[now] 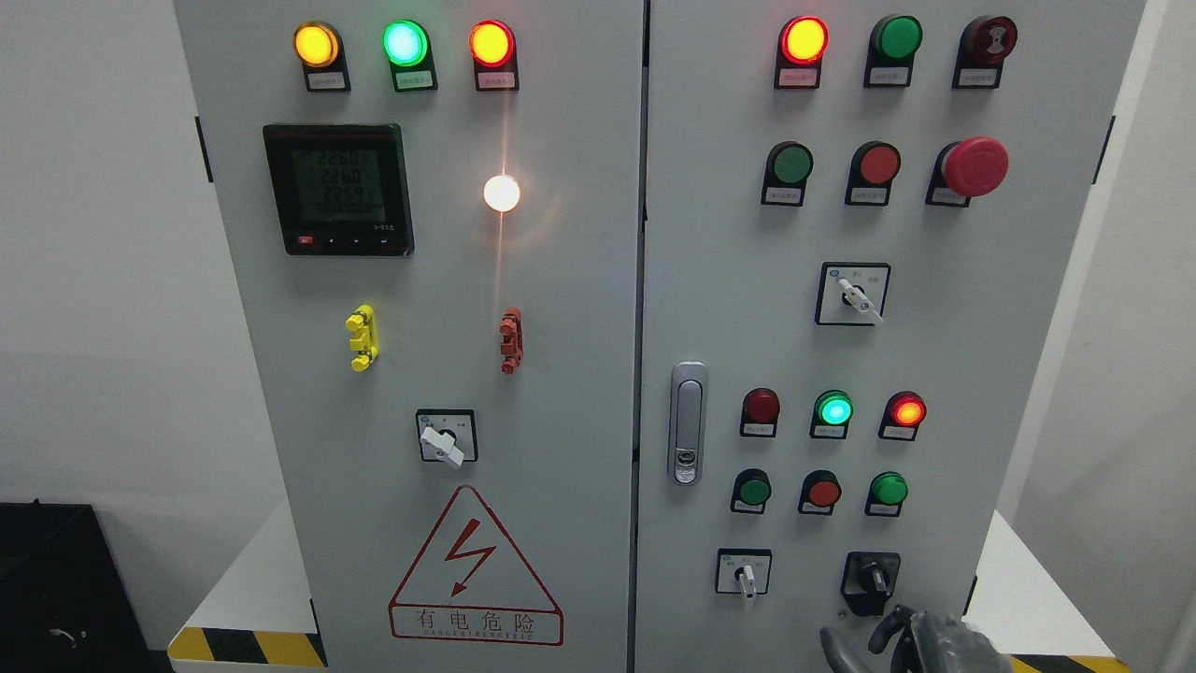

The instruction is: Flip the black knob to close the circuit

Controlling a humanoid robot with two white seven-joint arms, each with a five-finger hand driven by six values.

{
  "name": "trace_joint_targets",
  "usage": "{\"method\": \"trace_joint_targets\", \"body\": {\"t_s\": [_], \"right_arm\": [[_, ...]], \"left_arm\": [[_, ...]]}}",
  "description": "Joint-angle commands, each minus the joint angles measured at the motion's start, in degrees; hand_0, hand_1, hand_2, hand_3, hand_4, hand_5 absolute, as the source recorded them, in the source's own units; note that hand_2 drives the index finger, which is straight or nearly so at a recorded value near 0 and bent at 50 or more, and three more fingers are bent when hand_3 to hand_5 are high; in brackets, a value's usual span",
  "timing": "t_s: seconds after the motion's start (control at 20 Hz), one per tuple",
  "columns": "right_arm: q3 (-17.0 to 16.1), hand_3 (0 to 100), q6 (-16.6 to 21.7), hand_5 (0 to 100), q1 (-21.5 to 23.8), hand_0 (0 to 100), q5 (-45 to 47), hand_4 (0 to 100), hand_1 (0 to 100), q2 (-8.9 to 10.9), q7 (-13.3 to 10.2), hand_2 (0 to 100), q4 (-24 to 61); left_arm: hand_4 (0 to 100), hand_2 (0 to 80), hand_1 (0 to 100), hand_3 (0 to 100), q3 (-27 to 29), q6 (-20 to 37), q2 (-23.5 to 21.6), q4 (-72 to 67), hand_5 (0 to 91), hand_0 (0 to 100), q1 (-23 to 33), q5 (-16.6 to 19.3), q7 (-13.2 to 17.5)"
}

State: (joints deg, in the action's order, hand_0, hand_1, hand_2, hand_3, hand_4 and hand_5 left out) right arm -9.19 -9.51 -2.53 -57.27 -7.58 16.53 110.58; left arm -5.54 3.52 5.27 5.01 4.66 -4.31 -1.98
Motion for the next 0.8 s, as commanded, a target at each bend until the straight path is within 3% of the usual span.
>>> {"method": "trace_joint_targets", "body": {"t_s": [0.0, 0.1, 0.2, 0.35, 0.5, 0.65, 0.75], "right_arm": [[0.05, 44, 0.37, 36, 7.44, 0, 18.03, 41, 4, 0.38, -0.36, 25, 8.68], [-0.21, 37, 1.24, 28, 10.51, 0, 26.47, 33, 3, 0.64, -1.32, 18, 9.21], [-0.22, 27, 6.32, 11, 14.20, 0, 30.80, 20, 0, 0.73, -4.66, 12, 9.13], [0.05, 19, 12.75, 0, 18.34, 0, 39.48, 9, 0, 1.17, -5.02, 5, 8.86], [0.58, 10, 13.91, 0, 19.93, 0, 49.60, 2, 0, 1.26, -5.11, 0, 8.95], [0.40, 0, 17.24, 0, 20.28, 0, 51.12, 0, 0, 1.26, -4.85, 0, 7.38], [0.49, 0, 17.69, 0, 20.37, 0, 52.60, 0, 0, 1.26, -4.49, 0, 6.93]], "left_arm": [[0, 0.0, 56, 0, 0.00, 0.00, 0.00, 0.00, 0.0, 12, 0.00, 0.00, -0.04], [0, 0.0, 56, 0, 0.00, 0.00, 0.00, 0.00, 0.0, 12, 0.00, 0.00, -0.04], [0, 0.0, 56, 0, 0.00, 0.00, 0.00, 0.00, 0.0, 12, 0.00, 0.00, -0.04], [0, 0.0, 56, 0, 0.00, 0.00, 0.00, 0.00, 0.0, 12, 0.00, 0.00, -0.04], [0, 0.0, 56, 0, 0.00, 0.00, 0.00, 0.00, 0.0, 12, 0.00, 0.00, -0.04], [0, 0.0, 56, 0, 0.00, 0.00, 0.00, 0.00, 0.0, 12, 0.00, 0.00, -0.04], [0, 0.0, 56, 0, 0.00, 0.00, 0.00, 0.00, 0.0, 12, 0.00, 0.00, -0.04]]}}
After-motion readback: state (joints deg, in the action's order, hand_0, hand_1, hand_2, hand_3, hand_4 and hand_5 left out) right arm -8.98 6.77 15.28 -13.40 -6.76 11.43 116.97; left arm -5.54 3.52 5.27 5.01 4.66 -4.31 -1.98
